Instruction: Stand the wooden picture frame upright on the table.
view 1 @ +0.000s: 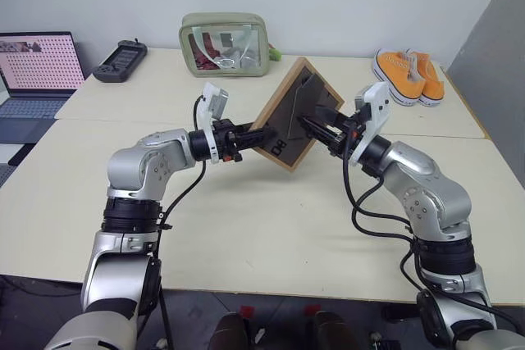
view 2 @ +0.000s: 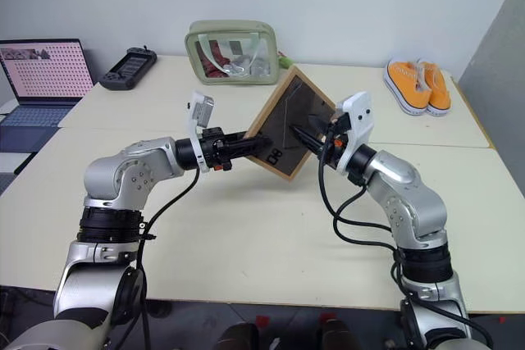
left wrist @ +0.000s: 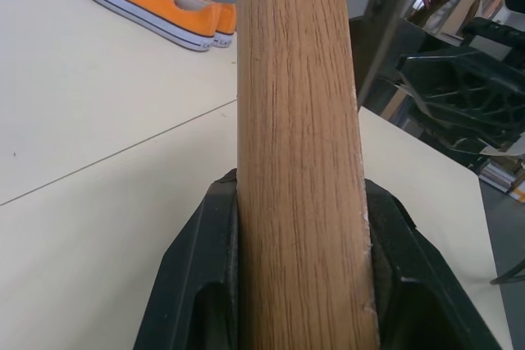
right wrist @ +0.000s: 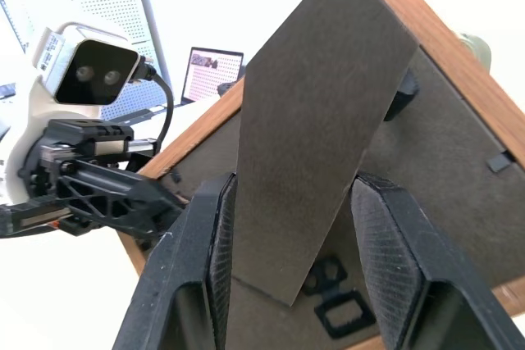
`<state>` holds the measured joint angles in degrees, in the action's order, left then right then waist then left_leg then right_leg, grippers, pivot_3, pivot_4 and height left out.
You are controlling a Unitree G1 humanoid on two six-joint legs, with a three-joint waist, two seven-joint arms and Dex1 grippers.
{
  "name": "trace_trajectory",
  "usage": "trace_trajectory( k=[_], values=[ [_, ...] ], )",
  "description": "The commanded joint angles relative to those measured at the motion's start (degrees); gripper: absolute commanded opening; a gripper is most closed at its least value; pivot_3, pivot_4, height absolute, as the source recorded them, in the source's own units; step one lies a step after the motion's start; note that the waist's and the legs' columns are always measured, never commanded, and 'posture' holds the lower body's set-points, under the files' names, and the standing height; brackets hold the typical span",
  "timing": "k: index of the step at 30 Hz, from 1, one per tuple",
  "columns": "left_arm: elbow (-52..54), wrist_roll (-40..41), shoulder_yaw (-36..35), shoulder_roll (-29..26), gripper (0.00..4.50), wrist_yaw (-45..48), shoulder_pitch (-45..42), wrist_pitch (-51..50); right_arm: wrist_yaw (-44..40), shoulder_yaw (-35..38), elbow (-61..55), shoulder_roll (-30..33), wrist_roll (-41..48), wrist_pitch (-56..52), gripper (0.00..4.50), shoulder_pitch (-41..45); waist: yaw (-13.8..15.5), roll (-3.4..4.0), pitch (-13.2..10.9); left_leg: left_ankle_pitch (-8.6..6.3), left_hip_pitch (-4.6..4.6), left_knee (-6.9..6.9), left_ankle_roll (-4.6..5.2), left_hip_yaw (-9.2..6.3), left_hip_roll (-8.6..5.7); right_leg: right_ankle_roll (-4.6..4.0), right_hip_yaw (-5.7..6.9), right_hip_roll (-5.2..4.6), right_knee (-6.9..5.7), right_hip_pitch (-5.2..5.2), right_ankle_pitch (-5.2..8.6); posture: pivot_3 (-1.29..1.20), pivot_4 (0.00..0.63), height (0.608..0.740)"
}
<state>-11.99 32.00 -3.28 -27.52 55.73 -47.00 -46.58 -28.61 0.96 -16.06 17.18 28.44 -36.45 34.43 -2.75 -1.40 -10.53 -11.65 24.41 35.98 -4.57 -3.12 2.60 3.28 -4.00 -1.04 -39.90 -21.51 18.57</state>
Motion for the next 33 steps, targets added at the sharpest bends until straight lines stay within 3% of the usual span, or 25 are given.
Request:
trace_trajectory(
  k=[1, 13, 16, 21, 27, 33],
  values=[
    [-1.0, -0.5, 0.1, -0.2, 1.29, 1.1, -2.5, 2.4, 1.3, 2.0, -5.5, 0.0, 2.1, -0.1, 2.17, -0.7, 0.0, 0.00, 0.0, 0.00, 0.00, 0.00, 0.00, 0.00, 0.00, 0.00, 0.00, 0.00, 0.00, 0.00, 0.00, 0.00, 0.150, 0.740],
    [-1.9, 1.5, -1.1, 1.3, 1.29, 0.6, -5.5, 0.0, 0.8, -0.6, -3.0, 2.3, -2.6, 3.1, 2.17, -2.4, 0.0, 0.00, 0.0, 0.00, 0.04, 0.00, 0.00, 0.00, 0.00, 0.00, 0.01, 0.01, 0.01, -0.03, 0.00, 0.00, 0.150, 0.740],
    [-1.4, 2.2, -1.5, 1.3, 1.29, 0.3, -5.7, -1.3, -0.9, -2.7, -0.9, 5.1, -6.1, 5.2, 2.17, -3.0, 0.0, 0.00, 0.0, 0.00, 0.04, 0.01, 0.00, 0.00, -0.01, 0.00, 0.00, 0.01, 0.01, -0.02, 0.00, 0.00, 0.150, 0.740],
    [-4.3, 1.6, -2.6, -1.3, 1.29, -0.1, -6.0, -2.1, -6.4, -3.5, -1.3, 15.8, -13.1, 11.4, 2.17, -7.0, 0.0, 0.00, 0.0, 0.00, 0.07, 0.01, 0.01, 0.01, -0.02, 0.00, 0.00, 0.00, 0.05, -0.06, 0.00, 0.00, 0.150, 0.740],
    [-9.4, 4.2, -7.3, -1.8, 1.29, -4.6, -8.4, -8.6, -7.4, -3.8, 3.9, 24.0, -25.3, 32.0, 2.17, -10.8, 0.0, -0.01, 0.0, 0.00, 0.10, 0.02, 0.01, 0.01, -0.03, 0.02, 0.00, 0.01, 0.05, -0.09, 0.01, 0.00, 0.150, 0.740],
    [-9.0, 13.0, -17.0, -0.2, 1.29, -13.4, -10.0, -30.2, 1.0, -8.2, 17.4, 25.9, -41.8, 59.5, 2.17, -10.2, -0.3, -0.04, 0.0, 0.00, 0.10, 0.03, 0.01, 0.02, -0.01, 0.02, -0.01, 0.01, 0.06, -0.09, 0.01, 0.00, 0.150, 0.740]
  ],
)
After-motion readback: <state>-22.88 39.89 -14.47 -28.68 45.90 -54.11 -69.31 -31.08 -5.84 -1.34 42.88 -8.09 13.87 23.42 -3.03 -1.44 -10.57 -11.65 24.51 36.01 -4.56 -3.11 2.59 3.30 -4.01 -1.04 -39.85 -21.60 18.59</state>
